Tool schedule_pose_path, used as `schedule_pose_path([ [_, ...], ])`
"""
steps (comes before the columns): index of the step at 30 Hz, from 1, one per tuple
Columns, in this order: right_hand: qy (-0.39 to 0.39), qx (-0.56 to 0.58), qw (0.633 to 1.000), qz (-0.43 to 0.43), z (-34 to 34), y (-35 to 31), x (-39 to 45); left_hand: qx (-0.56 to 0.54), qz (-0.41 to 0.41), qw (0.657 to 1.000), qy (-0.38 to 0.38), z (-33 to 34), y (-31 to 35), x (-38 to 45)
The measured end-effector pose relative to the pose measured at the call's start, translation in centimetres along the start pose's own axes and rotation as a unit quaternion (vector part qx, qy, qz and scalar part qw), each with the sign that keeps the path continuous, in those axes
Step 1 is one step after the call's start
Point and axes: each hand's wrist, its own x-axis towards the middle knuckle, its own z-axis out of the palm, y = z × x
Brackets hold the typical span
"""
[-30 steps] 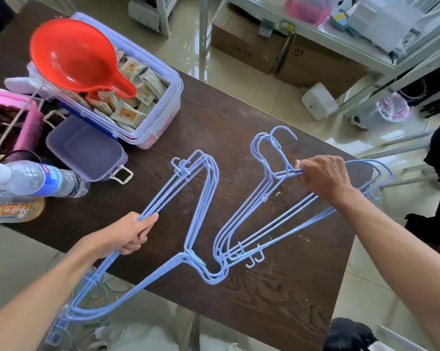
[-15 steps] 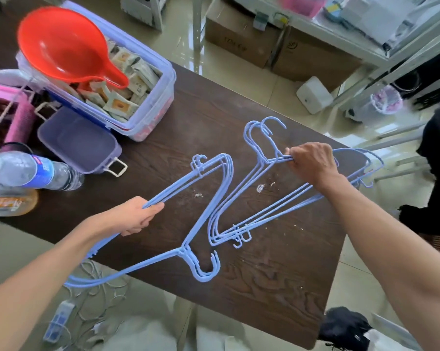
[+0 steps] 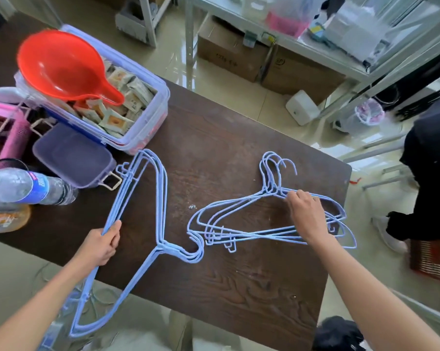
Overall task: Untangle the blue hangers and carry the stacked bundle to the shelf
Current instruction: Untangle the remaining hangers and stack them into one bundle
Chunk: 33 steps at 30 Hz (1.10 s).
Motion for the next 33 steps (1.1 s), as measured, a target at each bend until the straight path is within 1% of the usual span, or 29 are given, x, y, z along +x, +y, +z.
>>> schedule_pose_path([
  [3, 0.020, 0.037, 0.998, 0.055, 0.2, -1.5, -1.0, -0.017, 0.005, 1.000, -0.004, 0.1, 0.2, -0.1],
  [6, 0.052, 0.057, 0.995, 0.060, -0.6, -2.0, -0.9, -0.015, 0.001, 1.000, -0.002, -0.1, 0.6, -0.2],
  [8, 0.098, 0.085, 0.990, 0.057, -1.8, -2.0, -0.9, -0.014, 0.001, 1.000, -0.003, 0.0, 0.9, -0.3],
  [10, 0.142, 0.140, 0.978, 0.057, -3.7, -2.2, -1.5, -0.012, -0.005, 1.000, 0.002, 0.4, 1.1, -0.6],
  [11, 0.151, 0.167, 0.973, 0.052, -4.8, -2.5, -1.9, -0.017, -0.008, 1.000, 0.008, 0.5, 1.1, -0.9],
  [13, 0.164, 0.210, 0.963, 0.032, -6.8, -4.1, -3.2, -0.022, -0.012, 0.999, 0.029, 1.2, 1.1, -1.3],
  [14, 0.163, 0.246, 0.955, 0.031, -7.6, -5.1, -3.9, -0.016, -0.013, 0.999, 0.043, 1.8, 1.2, -1.3],
  [15, 0.155, 0.301, 0.940, 0.049, -8.6, -6.2, -4.6, -0.008, -0.014, 0.998, 0.059, 2.4, 1.4, -1.4],
  [16, 0.145, 0.360, 0.918, 0.084, -9.2, -7.4, -5.3, -0.001, -0.015, 0.997, 0.072, 3.0, 1.7, -1.4],
  [18, 0.128, 0.461, 0.859, 0.179, -9.9, -10.2, -6.5, -0.001, -0.012, 0.997, 0.078, 3.9, 2.2, -1.6],
  [19, 0.116, 0.514, 0.820, 0.223, -10.0, -11.8, -7.0, -0.008, -0.011, 0.997, 0.075, 4.3, 2.4, -1.8],
  [21, 0.088, 0.628, 0.717, 0.290, -10.2, -15.6, -7.7, -0.035, -0.014, 0.997, 0.061, 4.7, 2.6, -2.1],
  [22, 0.069, 0.672, 0.669, 0.309, -10.3, -17.5, -7.9, -0.053, -0.018, 0.997, 0.050, 4.7, 2.7, -2.1],
  [23, 0.050, 0.698, 0.642, 0.314, -10.4, -19.4, -8.0, -0.071, -0.024, 0.997, 0.033, 4.5, 2.8, -2.2],
  [24, 0.032, 0.708, 0.635, 0.309, -10.4, -21.0, -8.2, -0.087, -0.031, 0.996, 0.013, 4.3, 2.9, -2.1],
  [26, 0.013, 0.706, 0.654, 0.269, -10.9, -23.6, -8.6, -0.122, -0.051, 0.990, -0.042, 3.7, 3.2, -2.1],
  [27, 0.015, 0.700, 0.673, 0.239, -11.5, -24.7, -8.8, -0.142, -0.063, 0.985, -0.068, 3.4, 3.2, -2.1],
  [29, 0.042, 0.653, 0.740, 0.157, -12.6, -26.4, -9.2, -0.162, -0.090, 0.977, -0.104, 2.8, 3.2, -1.9],
  [31, 0.058, 0.572, 0.817, 0.051, -13.9, -27.6, -9.4, -0.136, -0.103, 0.979, -0.110, 2.5, 2.9, -1.6],
  [32, 0.061, 0.529, 0.846, -0.004, -14.5, -27.9, -9.4, -0.091, -0.099, 0.985, -0.104, 2.4, 3.1, -1.6],
  [33, 0.069, 0.491, 0.867, -0.047, -14.7, -27.7, -9.2, -0.017, -0.084, 0.992, -0.097, 2.4, 3.5, -1.5],
])
